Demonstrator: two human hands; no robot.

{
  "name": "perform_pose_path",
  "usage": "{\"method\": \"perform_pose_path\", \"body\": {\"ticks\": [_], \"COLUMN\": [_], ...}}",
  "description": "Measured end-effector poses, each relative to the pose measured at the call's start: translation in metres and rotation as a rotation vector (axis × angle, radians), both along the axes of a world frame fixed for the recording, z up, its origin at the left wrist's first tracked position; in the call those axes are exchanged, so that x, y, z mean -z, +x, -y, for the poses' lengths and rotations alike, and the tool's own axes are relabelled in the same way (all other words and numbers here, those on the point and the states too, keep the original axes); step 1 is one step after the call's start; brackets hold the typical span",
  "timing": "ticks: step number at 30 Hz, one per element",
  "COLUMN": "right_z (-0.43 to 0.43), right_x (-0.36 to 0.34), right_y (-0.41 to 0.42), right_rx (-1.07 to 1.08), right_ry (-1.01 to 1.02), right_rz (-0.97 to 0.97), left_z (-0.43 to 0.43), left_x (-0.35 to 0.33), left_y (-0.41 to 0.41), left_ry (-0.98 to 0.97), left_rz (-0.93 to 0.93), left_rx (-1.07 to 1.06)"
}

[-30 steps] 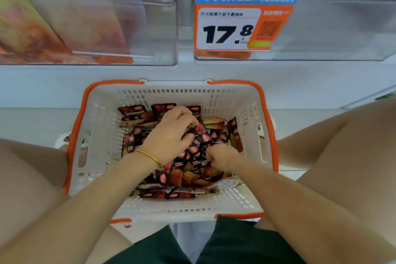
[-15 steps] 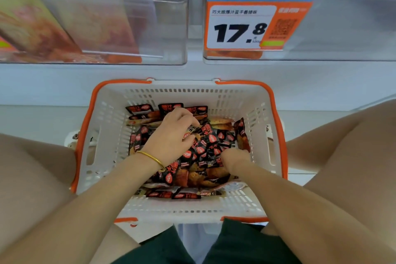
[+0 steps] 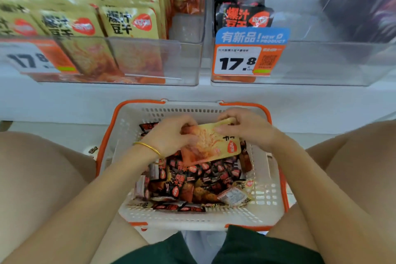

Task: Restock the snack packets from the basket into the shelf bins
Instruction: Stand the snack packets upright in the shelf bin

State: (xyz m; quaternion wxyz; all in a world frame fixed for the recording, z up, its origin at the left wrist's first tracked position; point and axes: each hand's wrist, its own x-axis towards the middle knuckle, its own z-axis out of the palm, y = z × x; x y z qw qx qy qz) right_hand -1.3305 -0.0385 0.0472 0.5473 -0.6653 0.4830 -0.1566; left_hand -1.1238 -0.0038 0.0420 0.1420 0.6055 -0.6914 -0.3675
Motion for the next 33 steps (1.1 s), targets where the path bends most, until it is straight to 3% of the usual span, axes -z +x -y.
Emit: {"method": "perform_pose_path", "body": {"ticks": [2,4,9,13,15,18,22,25,33], "right_z": [-0.008,-0.018,-0.016,0.008,0.030,0.064,0.101,0.128,0.186], "right_x": [-0.021,-0.049,-0.137,-0.193,-0.207,-0.210,-0.195,-0.191,-0.191], "right_y": [-0.005,-0.004,0.012,0.027,0.041,0.070,0.108,0.127,0.154], "right_rx": [0.048,0.069,0.081,0.201,0.294,0.345,0.265,0.244,0.030], "right_ry": [0.166,0.189,-0.270,-0.460,-0.508,-0.782,-1.120,-1.137,-1.045], "right_rz": [0.197,0.293,0.298,0.372,0.376,0.112,-0.449,-0.711,-1.105], "left_z": [-0.003,-0.007,-0.012,0.005,0.020,0.043,0.073,0.088,0.121], "left_x": [-0.024,-0.052,-0.124,-0.171,-0.184,-0.186,-0.178,-0.177,-0.173], "left_y": [0.011,0.019,0.017,0.016,0.021,0.035,0.043,0.042,0.047], "left_ry": [-0.017,-0.038,-0.146,-0.456,-0.677,-0.816,-0.753,-0.650,-0.581], "left_rz": [-0.160,-0.279,-0.382,-0.375,-0.244,0.092,0.362,0.443,0.532], "left_rx": [-0.080,-0.110,-0.137,-0.278,-0.345,-0.363,-0.290,-0.264,-0.225]}}
